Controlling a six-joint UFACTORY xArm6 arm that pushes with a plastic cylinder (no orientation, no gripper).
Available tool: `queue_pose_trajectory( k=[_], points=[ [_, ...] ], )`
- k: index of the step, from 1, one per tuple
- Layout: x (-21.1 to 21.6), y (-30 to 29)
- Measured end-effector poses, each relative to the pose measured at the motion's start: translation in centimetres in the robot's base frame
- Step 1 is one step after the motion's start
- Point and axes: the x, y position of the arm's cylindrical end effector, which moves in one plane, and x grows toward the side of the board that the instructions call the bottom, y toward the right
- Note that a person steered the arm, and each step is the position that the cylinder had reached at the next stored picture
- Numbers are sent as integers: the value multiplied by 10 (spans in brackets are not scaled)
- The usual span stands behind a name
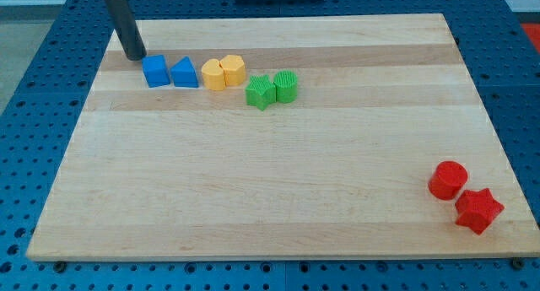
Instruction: Push the blue cube below the blue triangle
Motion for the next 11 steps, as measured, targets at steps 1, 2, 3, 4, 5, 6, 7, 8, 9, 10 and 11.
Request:
queue_pose_trajectory(
  k=[1,2,3,4,5,6,7,8,9,10,11],
  points=[
    [13,0],
    [52,0],
    [69,0],
    [88,1],
    [67,-6],
    [13,-1],
    [42,52],
    [63,55],
    [83,74],
    [88,84],
    [84,84]
  ],
)
